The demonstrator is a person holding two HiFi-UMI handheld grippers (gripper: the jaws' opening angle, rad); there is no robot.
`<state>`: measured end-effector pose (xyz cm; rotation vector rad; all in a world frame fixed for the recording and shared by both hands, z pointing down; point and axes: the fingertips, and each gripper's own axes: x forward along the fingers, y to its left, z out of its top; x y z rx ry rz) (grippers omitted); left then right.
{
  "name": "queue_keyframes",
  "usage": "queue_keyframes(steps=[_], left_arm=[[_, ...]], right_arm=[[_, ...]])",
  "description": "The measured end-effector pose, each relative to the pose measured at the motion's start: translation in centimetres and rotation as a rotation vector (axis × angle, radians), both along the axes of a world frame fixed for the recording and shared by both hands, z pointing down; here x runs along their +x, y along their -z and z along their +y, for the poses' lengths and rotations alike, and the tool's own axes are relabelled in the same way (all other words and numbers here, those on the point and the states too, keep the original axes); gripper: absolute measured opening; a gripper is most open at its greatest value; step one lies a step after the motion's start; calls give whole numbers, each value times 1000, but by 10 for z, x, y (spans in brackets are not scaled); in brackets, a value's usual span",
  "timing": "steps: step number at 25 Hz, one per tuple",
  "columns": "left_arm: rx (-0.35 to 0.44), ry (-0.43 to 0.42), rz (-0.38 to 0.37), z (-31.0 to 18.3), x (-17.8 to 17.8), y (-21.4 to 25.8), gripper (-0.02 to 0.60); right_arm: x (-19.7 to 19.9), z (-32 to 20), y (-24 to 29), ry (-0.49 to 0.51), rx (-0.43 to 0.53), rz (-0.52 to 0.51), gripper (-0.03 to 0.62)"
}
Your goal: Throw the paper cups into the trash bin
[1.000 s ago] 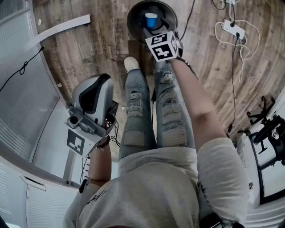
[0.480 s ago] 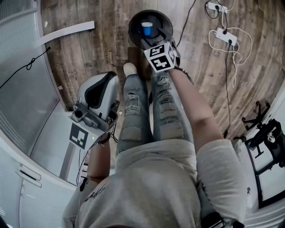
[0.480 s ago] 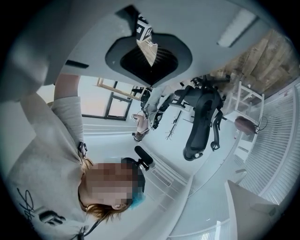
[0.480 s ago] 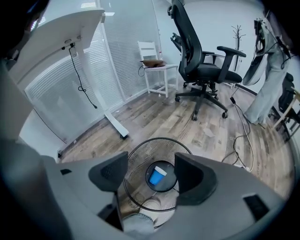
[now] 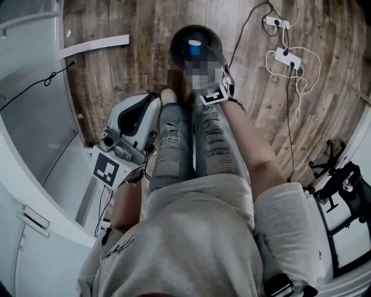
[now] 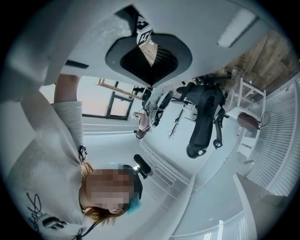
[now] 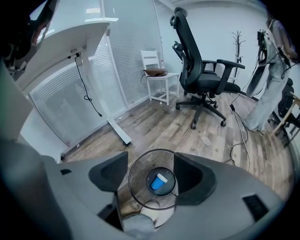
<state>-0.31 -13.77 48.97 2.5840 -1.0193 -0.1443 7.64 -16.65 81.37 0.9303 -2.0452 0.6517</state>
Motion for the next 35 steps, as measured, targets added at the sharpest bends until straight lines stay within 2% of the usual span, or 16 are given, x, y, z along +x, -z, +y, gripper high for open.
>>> queue_keyframes(steps=[4, 9, 18, 35], left_arm=[[-1, 1, 30, -2, 1, 15, 3], [9, 18, 31, 2, -2, 34, 4], [21, 22, 13, 5, 0, 54, 5], [102, -12, -13, 11, 11, 110, 5]], right_arm=[[2, -9, 21, 11, 17, 7, 293], [-4, -15, 48, 44, 60, 4, 293], [-6, -24, 96, 43, 127, -50, 291], [3, -6, 210, 56, 242, -146, 291]])
